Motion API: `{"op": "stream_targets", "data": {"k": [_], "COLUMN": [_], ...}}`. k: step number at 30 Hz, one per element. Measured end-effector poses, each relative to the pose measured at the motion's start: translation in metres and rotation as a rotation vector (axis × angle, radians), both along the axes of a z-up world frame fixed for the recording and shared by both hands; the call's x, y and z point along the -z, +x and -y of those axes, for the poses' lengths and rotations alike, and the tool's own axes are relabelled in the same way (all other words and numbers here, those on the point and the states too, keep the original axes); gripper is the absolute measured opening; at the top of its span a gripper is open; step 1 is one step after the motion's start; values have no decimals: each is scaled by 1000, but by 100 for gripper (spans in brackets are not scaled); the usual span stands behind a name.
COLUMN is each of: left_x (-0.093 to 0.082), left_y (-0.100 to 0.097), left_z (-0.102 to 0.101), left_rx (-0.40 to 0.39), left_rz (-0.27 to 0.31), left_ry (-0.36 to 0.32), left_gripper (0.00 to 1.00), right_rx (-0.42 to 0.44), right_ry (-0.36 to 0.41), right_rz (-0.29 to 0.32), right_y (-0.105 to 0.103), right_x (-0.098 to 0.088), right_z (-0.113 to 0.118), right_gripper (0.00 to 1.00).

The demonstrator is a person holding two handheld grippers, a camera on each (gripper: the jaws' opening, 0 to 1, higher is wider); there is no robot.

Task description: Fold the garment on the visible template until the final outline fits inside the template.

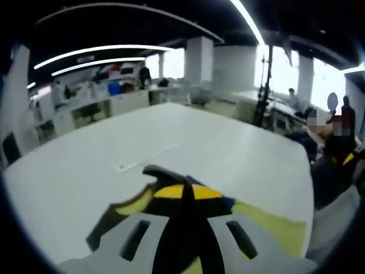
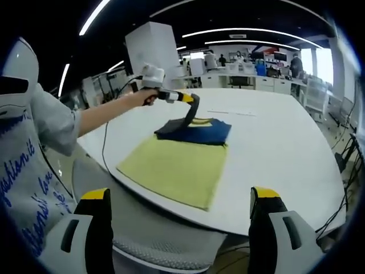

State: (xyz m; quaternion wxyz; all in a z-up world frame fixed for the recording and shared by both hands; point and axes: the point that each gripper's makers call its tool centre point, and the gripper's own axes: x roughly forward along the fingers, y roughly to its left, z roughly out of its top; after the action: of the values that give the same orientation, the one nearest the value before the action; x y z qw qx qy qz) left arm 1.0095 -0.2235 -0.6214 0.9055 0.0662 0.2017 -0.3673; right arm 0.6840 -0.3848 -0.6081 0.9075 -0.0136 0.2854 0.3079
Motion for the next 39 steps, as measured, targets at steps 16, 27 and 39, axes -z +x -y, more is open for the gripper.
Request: {"op": "stream_targets", "data": {"k": [16, 27, 39], "left_x": [27, 42, 55], "left_y": [-5, -6, -7], "left_z": [9, 21, 32], "left_rx": [14, 38, 51], "left_rz": [-52, -65, -73], "left_ry": [5, 34, 71], "left_gripper": [0, 0, 0], "right_rx": [-20, -14, -26], "right_ry": [0, -6, -3], "right_rz": [-14, -22, -33], "right_y": [3, 4, 6], "right_x": [5, 7, 7], "right_z": [-6, -3, -4], "right_gripper": [100, 100, 100]}}
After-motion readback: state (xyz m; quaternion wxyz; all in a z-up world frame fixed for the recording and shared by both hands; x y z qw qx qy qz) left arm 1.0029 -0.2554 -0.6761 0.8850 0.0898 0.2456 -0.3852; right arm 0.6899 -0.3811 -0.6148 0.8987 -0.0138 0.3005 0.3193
